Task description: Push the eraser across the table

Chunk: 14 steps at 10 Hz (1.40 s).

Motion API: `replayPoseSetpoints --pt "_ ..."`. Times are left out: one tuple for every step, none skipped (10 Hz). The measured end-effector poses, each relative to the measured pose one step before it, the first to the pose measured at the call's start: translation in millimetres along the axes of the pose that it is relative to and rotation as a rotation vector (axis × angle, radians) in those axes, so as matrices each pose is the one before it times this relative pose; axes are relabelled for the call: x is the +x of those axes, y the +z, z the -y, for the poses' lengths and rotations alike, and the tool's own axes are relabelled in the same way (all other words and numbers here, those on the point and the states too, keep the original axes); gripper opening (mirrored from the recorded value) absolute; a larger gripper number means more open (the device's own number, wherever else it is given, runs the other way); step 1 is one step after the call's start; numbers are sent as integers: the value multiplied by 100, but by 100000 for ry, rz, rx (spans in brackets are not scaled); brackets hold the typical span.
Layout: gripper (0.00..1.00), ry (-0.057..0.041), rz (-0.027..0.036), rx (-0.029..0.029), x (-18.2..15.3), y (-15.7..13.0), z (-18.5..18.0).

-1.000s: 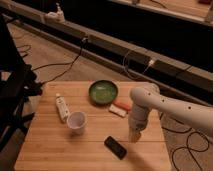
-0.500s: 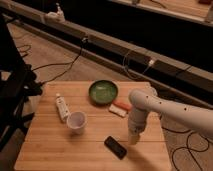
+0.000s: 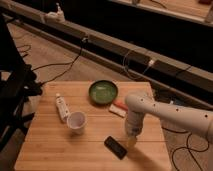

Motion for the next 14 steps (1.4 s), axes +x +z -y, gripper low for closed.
replayPoseSetpoints --pt "0 -498 -5 -1760 -263 847 -136" --pt "0 -913 -732 -944 -363 513 -147" --pt "0 -1226 -806 -604 -458 352 -134" --pt "0 -1908 -322 3 -919 213 -13" --pt "0 -1770 14 236 -884 95 24" --pt "0 -2252 754 764 -1188 -10 82" --pt "0 -1234 715 661 -730 -50 117" --pt "0 -1588 1642 753 -1173 -177 149" --pt "0 -2351 2253 824 -1346 -197 76" --pt "0 -1886 1578 272 -903 0 28" --pt "0 -2217 2505 154 -1147 74 38" --pt "0 -2215 2246 -251 -1018 260 -4" --pt "0 -1660 1236 -340 -657 273 21" --pt "0 -958 612 -283 -262 289 108"
